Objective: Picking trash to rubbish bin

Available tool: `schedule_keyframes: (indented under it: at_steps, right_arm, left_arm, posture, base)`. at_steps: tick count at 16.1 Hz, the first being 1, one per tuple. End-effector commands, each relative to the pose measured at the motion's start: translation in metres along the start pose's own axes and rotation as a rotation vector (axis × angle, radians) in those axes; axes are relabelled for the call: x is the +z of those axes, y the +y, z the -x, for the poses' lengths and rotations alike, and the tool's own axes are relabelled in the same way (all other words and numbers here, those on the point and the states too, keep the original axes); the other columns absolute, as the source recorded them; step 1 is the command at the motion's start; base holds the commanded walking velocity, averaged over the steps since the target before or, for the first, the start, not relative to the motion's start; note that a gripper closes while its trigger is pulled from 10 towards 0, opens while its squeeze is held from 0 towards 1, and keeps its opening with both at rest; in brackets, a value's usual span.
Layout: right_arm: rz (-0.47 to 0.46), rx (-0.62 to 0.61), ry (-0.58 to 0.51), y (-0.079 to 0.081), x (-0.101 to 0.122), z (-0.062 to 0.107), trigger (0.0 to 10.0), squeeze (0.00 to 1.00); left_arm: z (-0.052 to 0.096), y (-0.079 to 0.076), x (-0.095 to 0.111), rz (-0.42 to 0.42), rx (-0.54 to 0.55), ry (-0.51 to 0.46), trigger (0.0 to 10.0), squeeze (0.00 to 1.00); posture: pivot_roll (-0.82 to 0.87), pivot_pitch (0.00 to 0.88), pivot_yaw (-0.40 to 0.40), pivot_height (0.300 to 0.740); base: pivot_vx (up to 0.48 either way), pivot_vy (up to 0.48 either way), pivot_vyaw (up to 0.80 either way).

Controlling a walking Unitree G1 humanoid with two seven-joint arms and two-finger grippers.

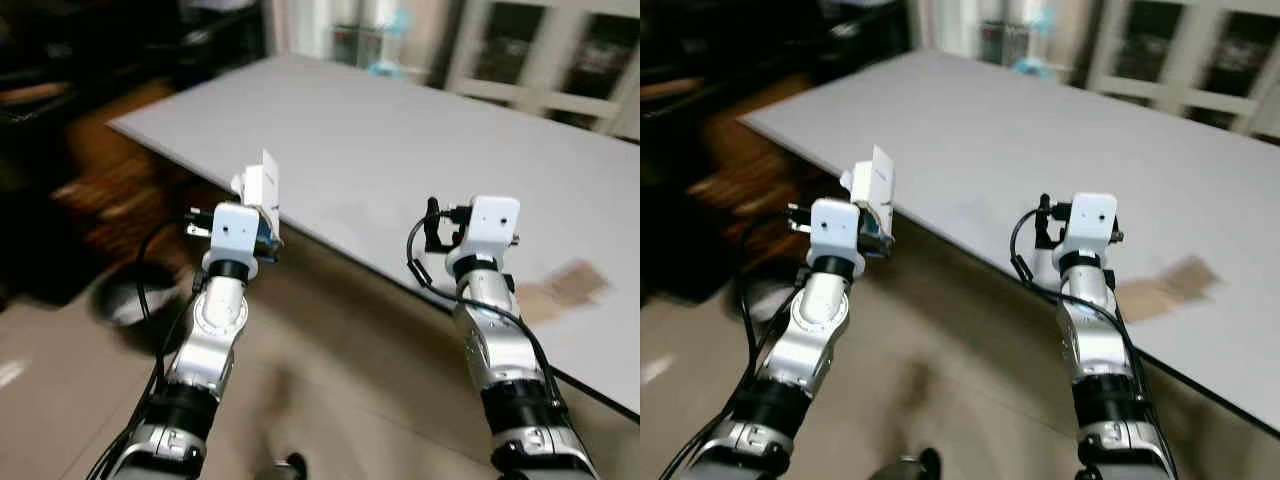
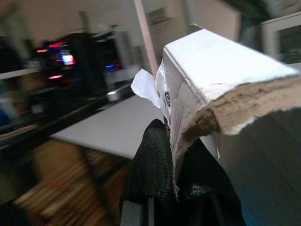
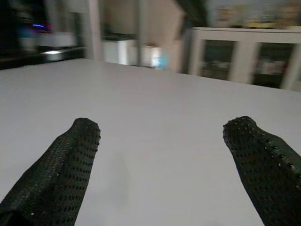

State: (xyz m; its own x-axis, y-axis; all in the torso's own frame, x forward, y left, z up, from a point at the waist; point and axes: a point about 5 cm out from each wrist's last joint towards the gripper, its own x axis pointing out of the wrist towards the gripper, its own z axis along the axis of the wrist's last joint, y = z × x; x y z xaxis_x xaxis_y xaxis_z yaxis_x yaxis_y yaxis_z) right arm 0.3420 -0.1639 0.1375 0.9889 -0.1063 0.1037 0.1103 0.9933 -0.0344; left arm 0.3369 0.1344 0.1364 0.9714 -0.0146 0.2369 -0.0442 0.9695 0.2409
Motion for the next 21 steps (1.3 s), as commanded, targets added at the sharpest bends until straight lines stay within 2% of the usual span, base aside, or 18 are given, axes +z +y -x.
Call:
schedule_keyframes:
  at_steps: [1,11,16,21]
  right_arm:
    - [-0.001,0.011,0.001,0.002,-0.002,0.001,10.0,0.00]
    - [-0.012,0.031,0.010,0.007,-0.004,0.004,10.0,0.00]
    - [-0.033,0.054,0.020,0.010,-0.006,0.005,10.0,0.00]
    - [-0.050,0.087,0.032,0.016,-0.007,0.006,10.0,0.00]
  left_arm:
    - [0.000,0.000,0.002,-0.005,-0.005,-0.012,10.0,0.00]
    - [-0.001,-0.003,0.002,-0.010,-0.021,-0.006,10.0,0.00]
    - [0.001,-0.007,-0.004,0.026,-0.040,0.034,10.0,0.00]
    - [0.001,-0.005,-0.006,0.039,-0.026,0.057,10.0,0.00]
  posture:
    - [-0.07,0.009,0.047,0.740]
    - [-0.07,0.015,0.051,0.740]
    - [-0.07,0.032,0.046,0.740]
    - [-0.06,0.041,0.044,0.740]
  base:
    - [0.000,0.000,0.80]
    - [0.000,0.000,0.80]
    - [0.000,0.000,0.80]
    - [0.053,0.000,0.00]
